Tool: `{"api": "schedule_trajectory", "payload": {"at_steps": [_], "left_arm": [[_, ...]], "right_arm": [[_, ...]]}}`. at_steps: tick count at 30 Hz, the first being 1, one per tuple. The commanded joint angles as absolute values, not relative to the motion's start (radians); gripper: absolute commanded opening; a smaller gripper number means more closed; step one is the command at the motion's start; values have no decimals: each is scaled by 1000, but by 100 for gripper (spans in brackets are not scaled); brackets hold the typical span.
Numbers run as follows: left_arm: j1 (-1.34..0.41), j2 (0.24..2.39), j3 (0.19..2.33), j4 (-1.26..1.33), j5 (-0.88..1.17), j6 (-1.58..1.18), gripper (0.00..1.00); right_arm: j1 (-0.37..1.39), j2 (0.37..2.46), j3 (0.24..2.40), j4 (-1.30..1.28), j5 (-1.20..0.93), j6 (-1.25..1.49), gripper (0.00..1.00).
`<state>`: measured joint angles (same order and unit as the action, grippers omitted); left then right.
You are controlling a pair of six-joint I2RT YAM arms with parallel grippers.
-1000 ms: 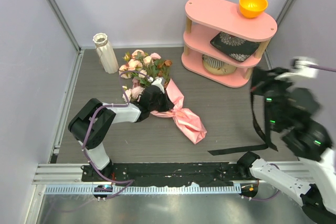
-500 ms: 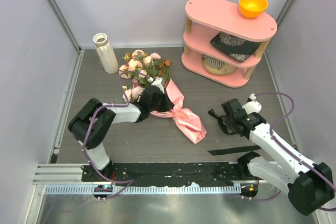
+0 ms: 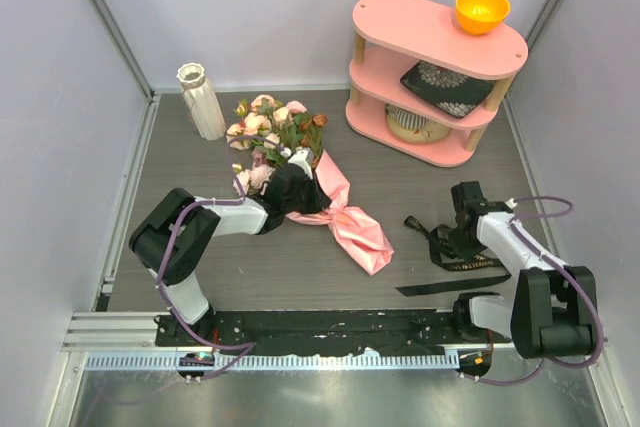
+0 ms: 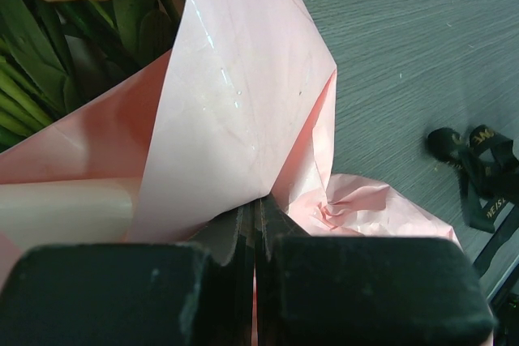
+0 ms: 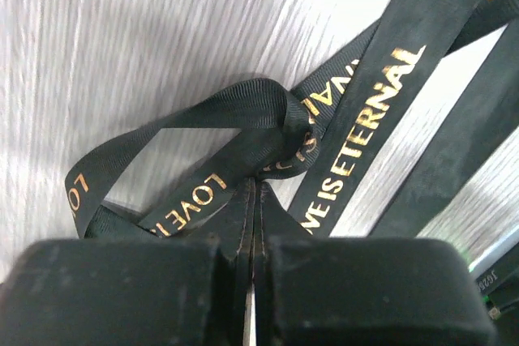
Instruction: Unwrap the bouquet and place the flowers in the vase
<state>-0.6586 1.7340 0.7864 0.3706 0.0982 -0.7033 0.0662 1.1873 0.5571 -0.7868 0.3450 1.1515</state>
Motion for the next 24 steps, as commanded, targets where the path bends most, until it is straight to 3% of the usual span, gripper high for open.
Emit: {"api": "schedule_trajectory", "payload": {"at_steps": [1, 8, 14, 17, 18, 21, 24], "left_arm": [[-652, 1709, 764, 357, 87, -689, 0], [-652, 1713, 765, 357, 87, -689, 0], [-652, 1710, 759, 370, 101, -683, 0], [-652, 1706, 756, 377, 104, -681, 0], [-652, 1706, 756, 377, 106, -681, 0], [-652, 1706, 756, 377, 107, -681, 0], [-652, 1701, 756, 379, 107, -680, 0]], "right_arm": [[-105, 1270, 572, -673, 481, 1094, 1], [-328, 1279, 666, -640, 606, 1039, 1], [-277, 1194, 692, -589, 563, 937, 13], [-183, 1105, 701, -621, 630, 904, 35], [-119, 1082, 706, -641, 675, 902, 51], [-40, 1005, 721, -713, 671, 911, 74], [-17, 974, 729, -785, 600, 919, 80]]}}
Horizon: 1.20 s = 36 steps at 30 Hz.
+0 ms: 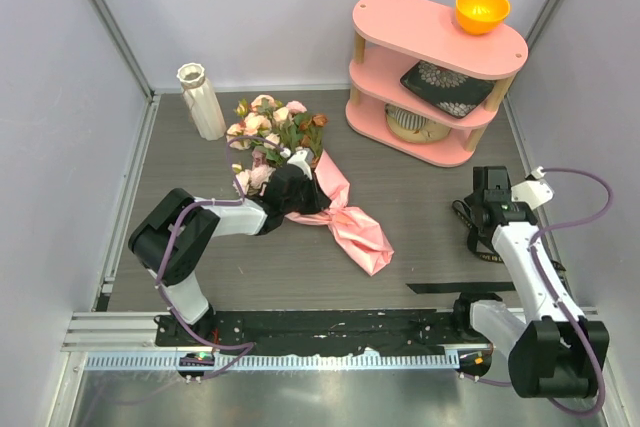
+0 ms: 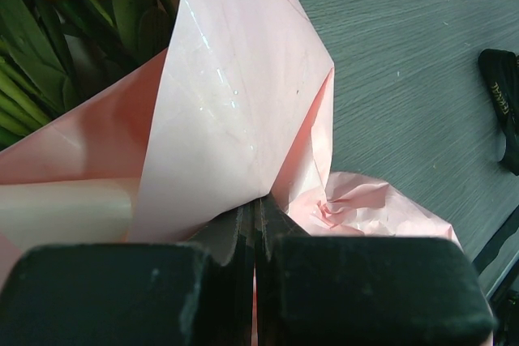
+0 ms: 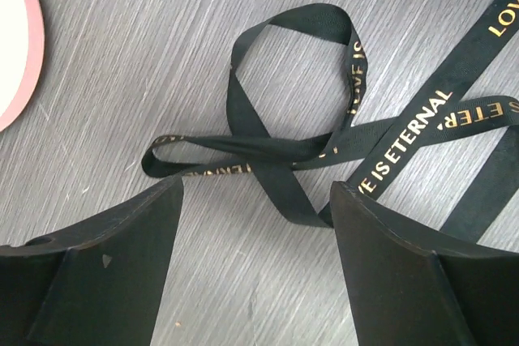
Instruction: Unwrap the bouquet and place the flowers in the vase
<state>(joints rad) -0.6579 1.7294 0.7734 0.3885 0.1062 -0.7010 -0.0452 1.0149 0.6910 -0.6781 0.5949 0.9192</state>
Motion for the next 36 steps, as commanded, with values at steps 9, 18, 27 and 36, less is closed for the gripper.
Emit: {"api": "schedule_trajectory", "payload": {"at_steps": [9, 18, 27, 36], "left_arm": [[-652, 1631, 765, 329, 162, -658, 11], [-661, 1269, 781, 159, 258, -669, 66], [-661, 711, 654, -234, 84, -678, 80], [-661, 422, 506, -382, 92, -818, 78]], "right_arm": [[461, 994, 793, -833, 459, 810, 80], [1054, 1111, 913, -648, 503, 542, 86], [1114, 1095, 775, -281, 355, 304, 87], [1204, 1287, 833, -346, 1004, 401, 87]]}}
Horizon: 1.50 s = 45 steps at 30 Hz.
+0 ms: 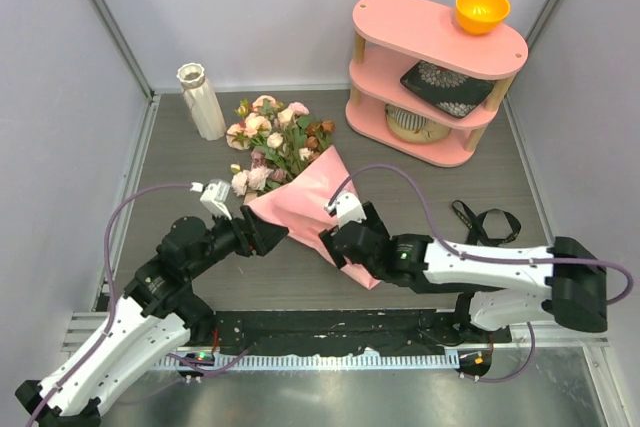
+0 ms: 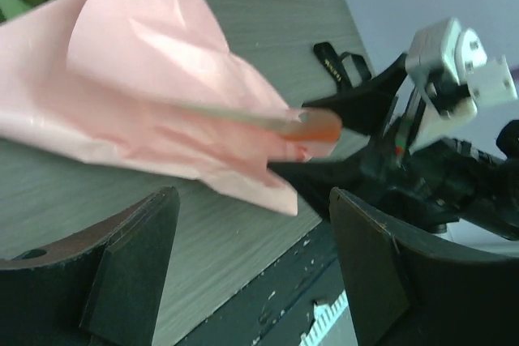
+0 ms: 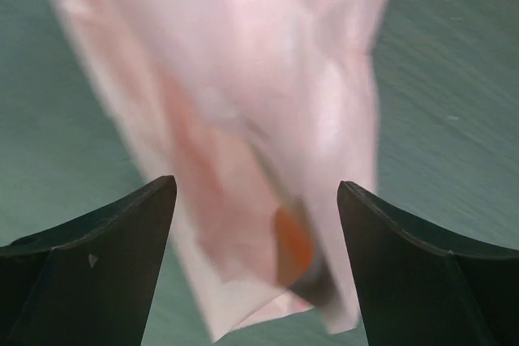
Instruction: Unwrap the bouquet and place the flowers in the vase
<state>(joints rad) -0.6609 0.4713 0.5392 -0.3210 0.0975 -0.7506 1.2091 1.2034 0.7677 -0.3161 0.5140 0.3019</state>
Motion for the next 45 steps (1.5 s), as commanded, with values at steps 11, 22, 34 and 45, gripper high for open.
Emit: {"api": "schedule_trajectory", "payload": {"at_steps": [11, 22, 34, 45], "left_arm": [[-669, 708, 469, -57, 336, -917, 76], [-793, 807, 525, 69, 209, -871, 76], [-792, 631, 526, -44, 178, -856, 84], [-792, 482, 617, -256, 55, -770, 84]], "right_arm": [[731, 1139, 750, -465, 1053, 648, 100], [690, 765, 612, -217, 179, 379, 100], [620, 1313, 798, -126, -46, 371, 100], [733, 1273, 718, 192, -589, 410, 96]]}}
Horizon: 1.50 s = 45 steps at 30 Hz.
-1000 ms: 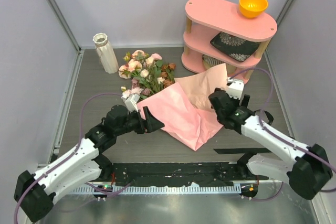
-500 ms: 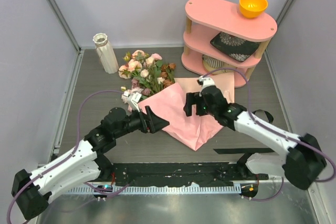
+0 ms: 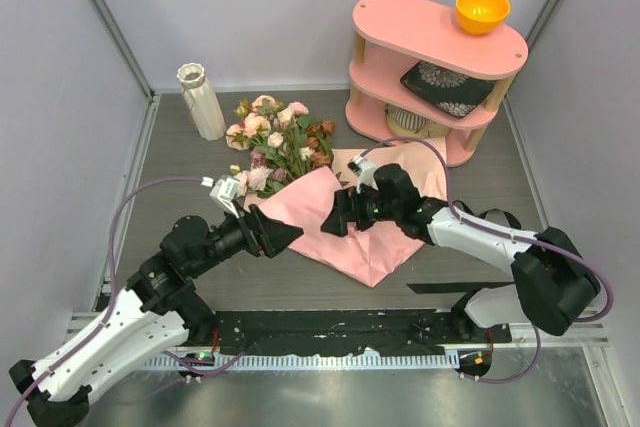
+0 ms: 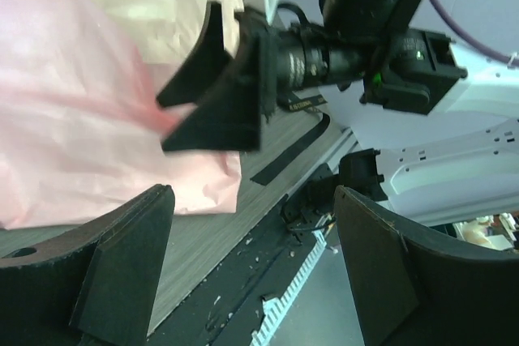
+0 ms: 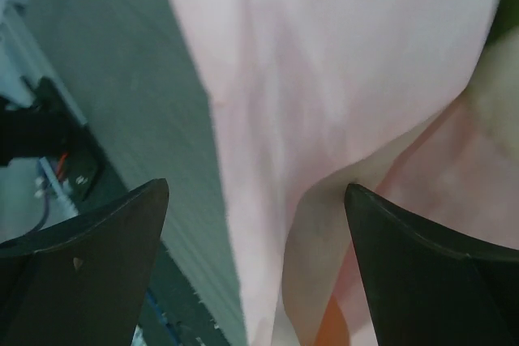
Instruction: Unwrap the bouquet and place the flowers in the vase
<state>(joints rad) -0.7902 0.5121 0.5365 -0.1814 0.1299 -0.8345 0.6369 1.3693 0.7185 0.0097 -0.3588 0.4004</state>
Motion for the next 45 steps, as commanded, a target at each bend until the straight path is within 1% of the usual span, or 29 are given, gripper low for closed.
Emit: {"api": "schedule_trajectory", "payload": {"at_steps": [1, 4, 5, 8, 11, 13, 14, 15, 18, 21, 23, 24, 26, 27, 28, 31, 32, 34, 35, 36, 37, 38, 41, 45], "left_arm": [[-793, 474, 627, -277, 43, -761, 84], [-793, 427, 687, -346, -24, -712, 83], [-793, 413, 719, -363, -44, -704, 83], [-792, 365, 768, -405, -92, -692, 83], [-792, 344, 782, -417, -113, -721, 83], [-792, 350, 785, -420, -101, -736, 83], [-792, 368, 788, -420, -94, -738, 83], [-793, 379, 792, -422, -87, -739, 82], [-793, 411, 816, -414, -54, -735, 82], [-793, 417, 831, -381, -48, -732, 82], [-793, 431, 836, -380, -49, -736, 83], [-793, 457, 838, -393, -48, -741, 83], [-793, 495, 835, -411, -40, -759, 82], [-793, 517, 833, -428, -43, -768, 82], [-792, 570, 825, -439, -51, -775, 81], [-793, 671, 796, -492, -113, -813, 74], [-793, 701, 782, -498, -124, -825, 73], [-793, 773, 735, -492, -129, -854, 68], [-793, 793, 717, -485, -126, -868, 66], [-793, 813, 698, -457, -118, -893, 63], [-793, 846, 662, -443, -115, -905, 57], [-793, 857, 646, -431, -112, -916, 55], [-793, 876, 572, -347, -109, -979, 49], [-792, 887, 462, -243, -123, -1071, 47]], "right_arm": [[771, 1272, 718, 201, -622, 417, 97], [920, 1304, 726, 251, -660, 477, 97], [1015, 1315, 726, 262, -635, 488, 97], [1162, 1356, 721, 310, -562, 534, 97], [1198, 1350, 712, 319, -490, 546, 98], [1200, 1327, 696, 292, -468, 534, 100], [1200, 1306, 695, 281, -477, 526, 100], [1203, 1298, 692, 285, -532, 531, 100], [1236, 1308, 690, 310, -589, 564, 100], [1321, 1356, 715, 276, -568, 571, 100], [1359, 1342, 713, 258, -503, 574, 100], [1361, 1301, 698, 258, -479, 583, 100], [1356, 1243, 699, 217, -344, 578, 100], [1355, 1203, 715, 130, -257, 569, 100], [1350, 1125, 724, 83, -27, 578, 100], [1284, 998, 733, -70, 263, 636, 100], [1240, 982, 735, -89, 344, 640, 93], [1192, 992, 745, -104, 341, 647, 83], [1177, 1014, 783, -109, 316, 644, 73], [1163, 1047, 814, -142, 319, 638, 69], [1163, 1116, 849, -170, 334, 624, 58], [1163, 1161, 926, -242, 381, 621, 51], [1135, 1286, 1027, -349, 451, 655, 35], [1052, 1413, 1043, -347, 341, 681, 35]]}}
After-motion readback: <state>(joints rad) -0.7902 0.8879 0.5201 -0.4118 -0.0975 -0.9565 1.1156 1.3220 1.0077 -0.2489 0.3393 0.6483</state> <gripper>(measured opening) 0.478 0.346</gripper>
